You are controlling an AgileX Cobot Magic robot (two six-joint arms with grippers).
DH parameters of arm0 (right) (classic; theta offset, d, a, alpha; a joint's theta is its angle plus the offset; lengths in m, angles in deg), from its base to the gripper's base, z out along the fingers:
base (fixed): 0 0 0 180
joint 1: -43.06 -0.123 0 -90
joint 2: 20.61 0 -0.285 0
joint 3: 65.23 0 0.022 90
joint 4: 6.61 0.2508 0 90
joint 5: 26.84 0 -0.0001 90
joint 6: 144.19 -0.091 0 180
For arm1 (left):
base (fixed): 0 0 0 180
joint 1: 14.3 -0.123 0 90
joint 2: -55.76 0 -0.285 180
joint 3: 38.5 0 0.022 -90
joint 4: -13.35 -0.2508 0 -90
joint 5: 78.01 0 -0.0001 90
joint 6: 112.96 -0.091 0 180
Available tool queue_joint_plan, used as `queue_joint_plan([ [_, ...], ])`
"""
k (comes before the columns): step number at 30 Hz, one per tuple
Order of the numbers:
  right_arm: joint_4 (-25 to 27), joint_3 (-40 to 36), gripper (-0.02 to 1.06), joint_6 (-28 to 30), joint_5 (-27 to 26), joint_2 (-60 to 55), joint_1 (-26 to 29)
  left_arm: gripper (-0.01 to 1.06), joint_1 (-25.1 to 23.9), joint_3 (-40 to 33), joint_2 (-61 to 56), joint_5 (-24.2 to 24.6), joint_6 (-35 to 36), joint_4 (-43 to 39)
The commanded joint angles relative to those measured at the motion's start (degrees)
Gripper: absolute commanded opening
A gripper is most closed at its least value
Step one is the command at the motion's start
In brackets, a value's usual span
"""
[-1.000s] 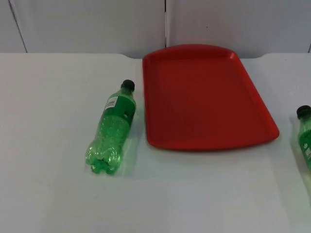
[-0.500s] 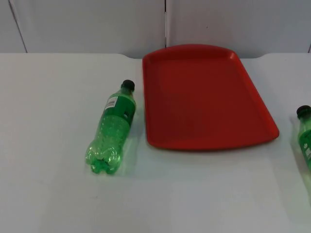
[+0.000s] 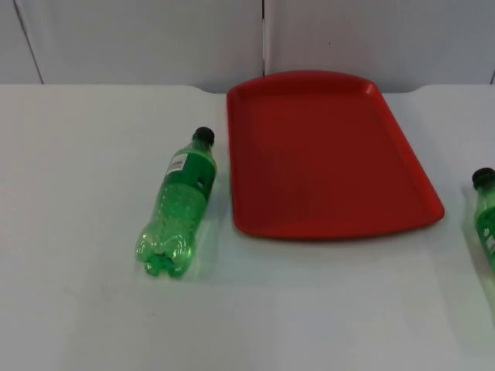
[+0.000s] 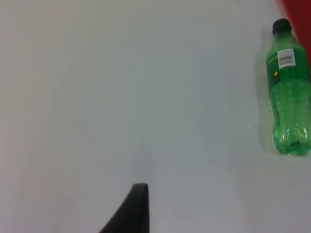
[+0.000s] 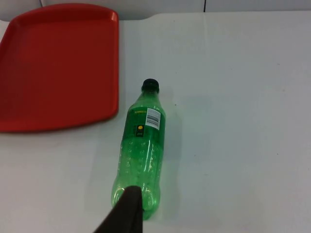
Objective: Place the bottle upright on the tray.
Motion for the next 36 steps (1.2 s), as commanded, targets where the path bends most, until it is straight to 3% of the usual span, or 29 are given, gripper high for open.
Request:
queue_joint_plan([
  [1, -0.3, 0.0, 1.05, -0.2, -0.2, 0.2, 0.2, 1.05, -0.2, 1.0, 1.5, -1.8, 0.0, 1.0],
  [24, -0.3, 0.0, 1.05, -0.2, -0.2, 0.2, 0.2, 1.05, -0.2, 3.4, 19.6, -9.6, -2.7, 2.3],
  [36, -0.3, 0.0, 1.05, -0.2, -0.2, 0.2, 0.2, 1.05, -0.2, 13.0, 31.2, -9.4, -7.0, 6.3],
])
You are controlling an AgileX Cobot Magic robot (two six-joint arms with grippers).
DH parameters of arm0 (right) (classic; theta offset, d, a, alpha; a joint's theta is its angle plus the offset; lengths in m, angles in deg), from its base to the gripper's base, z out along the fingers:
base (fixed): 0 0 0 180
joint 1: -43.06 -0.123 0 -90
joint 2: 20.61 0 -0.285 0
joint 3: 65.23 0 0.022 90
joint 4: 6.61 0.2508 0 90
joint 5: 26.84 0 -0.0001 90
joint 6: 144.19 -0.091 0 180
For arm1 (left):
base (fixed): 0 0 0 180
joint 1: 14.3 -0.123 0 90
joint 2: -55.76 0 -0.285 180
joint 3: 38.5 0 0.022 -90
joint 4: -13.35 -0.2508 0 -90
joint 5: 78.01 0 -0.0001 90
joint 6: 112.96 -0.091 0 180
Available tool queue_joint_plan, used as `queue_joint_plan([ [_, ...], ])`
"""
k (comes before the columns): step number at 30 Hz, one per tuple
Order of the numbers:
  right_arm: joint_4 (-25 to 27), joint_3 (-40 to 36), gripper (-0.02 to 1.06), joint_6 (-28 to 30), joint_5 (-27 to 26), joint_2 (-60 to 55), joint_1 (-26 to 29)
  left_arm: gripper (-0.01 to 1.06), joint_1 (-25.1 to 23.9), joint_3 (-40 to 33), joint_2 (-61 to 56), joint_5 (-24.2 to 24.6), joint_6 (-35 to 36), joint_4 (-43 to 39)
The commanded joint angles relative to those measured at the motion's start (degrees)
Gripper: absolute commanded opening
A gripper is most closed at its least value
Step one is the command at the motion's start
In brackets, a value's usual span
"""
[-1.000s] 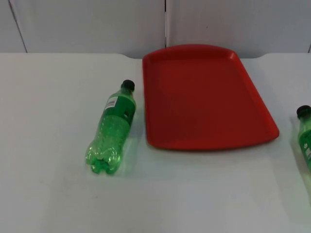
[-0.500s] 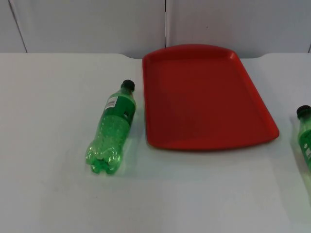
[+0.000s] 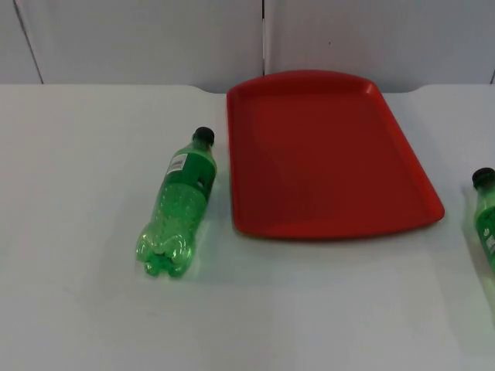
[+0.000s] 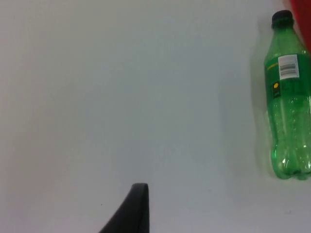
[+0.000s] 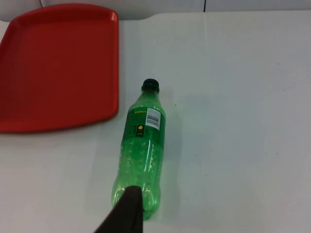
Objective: Place the bottle upright on the tray.
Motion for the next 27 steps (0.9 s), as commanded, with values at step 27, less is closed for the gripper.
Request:
queue_joint_plan([
  [27, -0.3, 0.0, 1.05, 0.0, -0.2, 0.2, 0.2, 1.05, 5.6, 24.2, 29.4, 6.5, -5.4, 3.9],
])
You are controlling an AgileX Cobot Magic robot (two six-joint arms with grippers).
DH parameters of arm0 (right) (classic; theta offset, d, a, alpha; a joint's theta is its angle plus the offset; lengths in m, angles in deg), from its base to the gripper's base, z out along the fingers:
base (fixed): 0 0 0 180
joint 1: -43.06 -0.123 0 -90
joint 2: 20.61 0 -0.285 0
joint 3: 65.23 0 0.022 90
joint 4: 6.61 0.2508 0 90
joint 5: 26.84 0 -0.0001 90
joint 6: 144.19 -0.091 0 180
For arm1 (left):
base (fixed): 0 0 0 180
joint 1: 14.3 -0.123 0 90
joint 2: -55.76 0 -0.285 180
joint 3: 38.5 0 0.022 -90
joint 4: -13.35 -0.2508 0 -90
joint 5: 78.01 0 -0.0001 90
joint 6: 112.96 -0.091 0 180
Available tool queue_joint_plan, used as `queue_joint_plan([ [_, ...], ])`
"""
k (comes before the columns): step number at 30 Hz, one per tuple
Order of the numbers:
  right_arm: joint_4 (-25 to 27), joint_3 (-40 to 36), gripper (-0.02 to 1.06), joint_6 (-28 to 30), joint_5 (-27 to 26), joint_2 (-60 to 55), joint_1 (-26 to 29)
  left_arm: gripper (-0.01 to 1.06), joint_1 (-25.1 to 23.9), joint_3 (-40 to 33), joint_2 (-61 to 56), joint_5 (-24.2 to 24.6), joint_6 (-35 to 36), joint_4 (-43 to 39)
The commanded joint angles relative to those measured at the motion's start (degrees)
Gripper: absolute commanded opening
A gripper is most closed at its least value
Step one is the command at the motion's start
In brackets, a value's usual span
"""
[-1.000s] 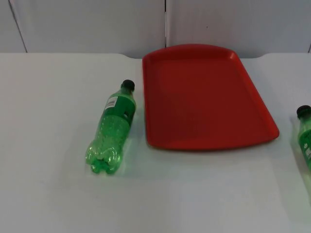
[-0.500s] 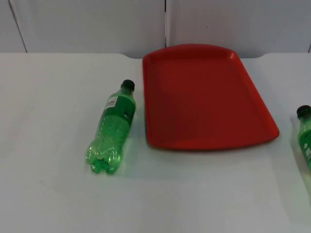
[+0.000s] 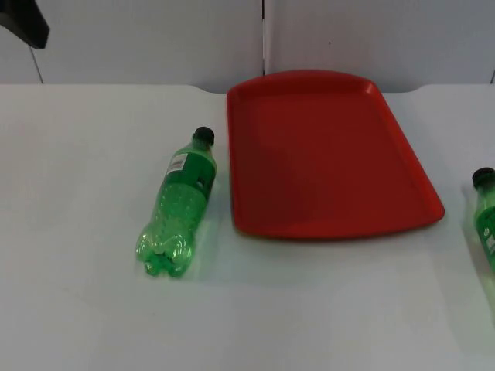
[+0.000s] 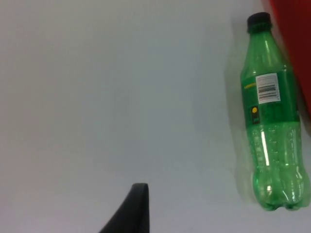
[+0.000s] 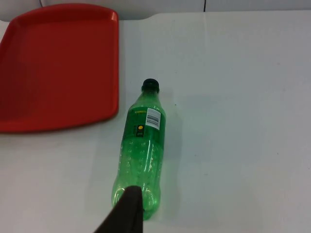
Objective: Place the bottle upright on the tray.
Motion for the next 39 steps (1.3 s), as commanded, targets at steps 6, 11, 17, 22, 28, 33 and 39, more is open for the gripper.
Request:
queue_joint_plan([
  [6, -0.3, 0.0, 1.05, 0.0, -0.2, 0.2, 0.2, 1.05, 5.5, 3.2, 6.3, 0.4, 0.1, 0.5],
  [11, -0.3, 0.0, 1.05, 0.0, -0.2, 0.2, 0.2, 1.05, 8.2, 5.8, 9.6, 1.7, 0.6, 0.4],
  [17, -0.3, 0.0, 1.05, 0.0, -0.2, 0.2, 0.2, 1.05, 11.5, 9.2, 13.9, 1.7, 0.6, -0.5],
  [22, -0.3, 0.0, 1.05, 0.0, -0.2, 0.2, 0.2, 1.05, 13.3, 12.1, 17.8, 2.3, 1.2, -1.1],
  [28, -0.3, 0.0, 1.05, 0.0, -0.2, 0.2, 0.2, 1.05, 13.9, 15.2, 23.0, 3.4, 1.2, -1.0],
  [33, -0.3, 0.0, 1.05, 0.0, -0.2, 0.2, 0.2, 1.05, 13.9, 18.2, 28.2, 3.8, 1.3, 0.3],
  [39, -0.3, 0.0, 1.05, 0.0, -0.2, 0.2, 0.2, 1.05, 14.0, 24.5, 36.6, 5.8, 1.8, 2.8],
])
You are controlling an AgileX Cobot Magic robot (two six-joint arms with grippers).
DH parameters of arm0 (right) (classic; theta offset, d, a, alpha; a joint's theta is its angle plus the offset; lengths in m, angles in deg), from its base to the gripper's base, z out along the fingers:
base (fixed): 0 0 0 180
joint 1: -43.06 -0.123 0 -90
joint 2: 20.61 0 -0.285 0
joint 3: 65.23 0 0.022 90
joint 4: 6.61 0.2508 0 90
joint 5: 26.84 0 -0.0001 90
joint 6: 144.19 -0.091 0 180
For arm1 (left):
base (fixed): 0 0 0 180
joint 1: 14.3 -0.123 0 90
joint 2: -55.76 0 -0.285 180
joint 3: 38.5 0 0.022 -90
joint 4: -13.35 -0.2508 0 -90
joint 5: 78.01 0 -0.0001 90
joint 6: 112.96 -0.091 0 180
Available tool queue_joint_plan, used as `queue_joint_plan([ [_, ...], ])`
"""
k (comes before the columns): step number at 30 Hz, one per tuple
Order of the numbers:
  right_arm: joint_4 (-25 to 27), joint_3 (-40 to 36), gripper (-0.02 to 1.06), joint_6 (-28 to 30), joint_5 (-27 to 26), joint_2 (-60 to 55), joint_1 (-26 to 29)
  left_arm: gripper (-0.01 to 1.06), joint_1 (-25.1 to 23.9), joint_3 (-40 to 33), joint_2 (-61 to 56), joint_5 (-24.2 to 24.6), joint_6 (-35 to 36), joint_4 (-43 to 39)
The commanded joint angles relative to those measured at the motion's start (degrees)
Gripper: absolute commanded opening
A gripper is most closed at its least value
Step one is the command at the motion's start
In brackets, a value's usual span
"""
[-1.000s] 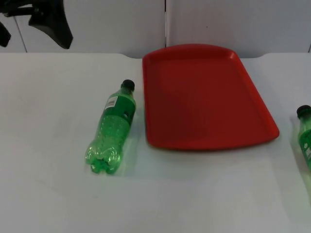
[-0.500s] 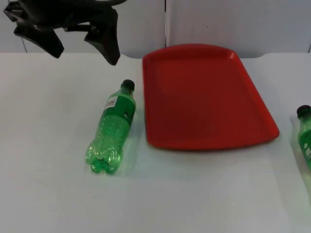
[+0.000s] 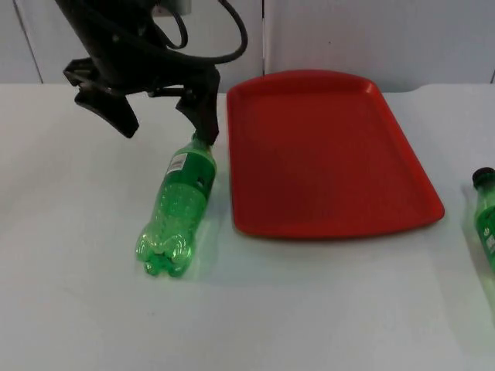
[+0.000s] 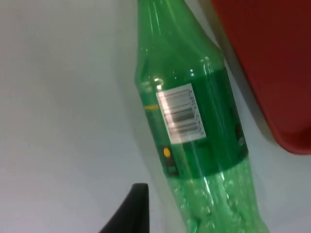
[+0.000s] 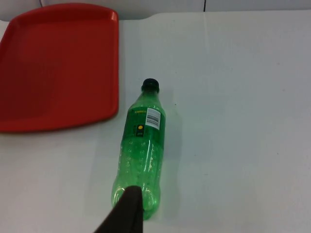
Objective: Place the bottle upright on the tray.
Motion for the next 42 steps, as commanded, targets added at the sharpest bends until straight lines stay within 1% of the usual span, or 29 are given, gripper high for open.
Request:
queue_joint_plan([
  [1, -0.3, 0.0, 1.05, 0.0, -0.2, 0.2, 0.2, 1.05, 0.3, 1.6, 1.8, 0.5, 0.6, 1.3],
  [6, -0.3, 0.0, 1.05, 0.0, -0.2, 0.2, 0.2, 1.05, 0.3, 6.5, 7.8, 0.4, 1.4, 1.3],
  [7, -0.3, 0.0, 1.05, 0.0, -0.2, 0.2, 0.2, 1.05, 0.3, 6.5, 7.8, 0.4, 1.4, 1.3],
  [12, -0.3, 0.0, 1.05, 0.0, -0.2, 0.2, 0.2, 1.05, 0.2, 12.0, 12.5, 0.9, 1.7, 1.2],
  [16, -0.3, 0.0, 1.05, 0.0, -0.2, 0.2, 0.2, 1.05, 0.2, 14.2, 14.4, 0.9, 1.8, 0.3],
  [21, -0.3, 0.0, 1.05, 0.0, -0.2, 0.2, 0.2, 1.05, 0.1, 15.6, 16.1, 0.6, 2.4, -0.1],
  [27, -0.3, 0.0, 1.05, 0.0, -0.2, 0.2, 0.2, 1.05, -1.1, 15.7, 17.9, 1.5, 3.0, 0.1],
  [30, -0.3, 0.0, 1.05, 0.0, -0.2, 0.2, 0.2, 1.05, -1.1, 15.7, 18.4, 1.5, 3.1, -1.6],
  [32, -0.3, 0.0, 1.05, 0.0, -0.2, 0.2, 0.2, 1.05, -1.1, 15.7, 19.2, 1.1, 3.7, -2.9],
  [42, -0.3, 0.0, 1.05, 0.0, -0.2, 0.2, 0.2, 1.05, -1.1, 15.7, 21.3, 0.3, 4.4, -2.7],
])
